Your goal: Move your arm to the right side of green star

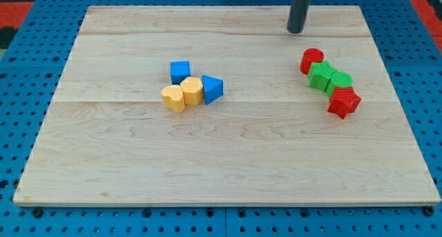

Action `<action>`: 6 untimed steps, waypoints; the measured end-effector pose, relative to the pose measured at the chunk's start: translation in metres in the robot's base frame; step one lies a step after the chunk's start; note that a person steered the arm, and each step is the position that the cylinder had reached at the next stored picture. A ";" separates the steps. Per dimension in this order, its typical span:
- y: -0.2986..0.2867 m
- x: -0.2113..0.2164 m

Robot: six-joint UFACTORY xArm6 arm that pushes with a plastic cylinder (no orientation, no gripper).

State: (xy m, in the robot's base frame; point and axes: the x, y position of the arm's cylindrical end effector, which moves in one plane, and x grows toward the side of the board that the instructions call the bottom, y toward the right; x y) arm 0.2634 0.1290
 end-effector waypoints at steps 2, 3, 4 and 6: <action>-0.028 0.037; -0.050 0.063; -0.035 0.075; 0.048 0.024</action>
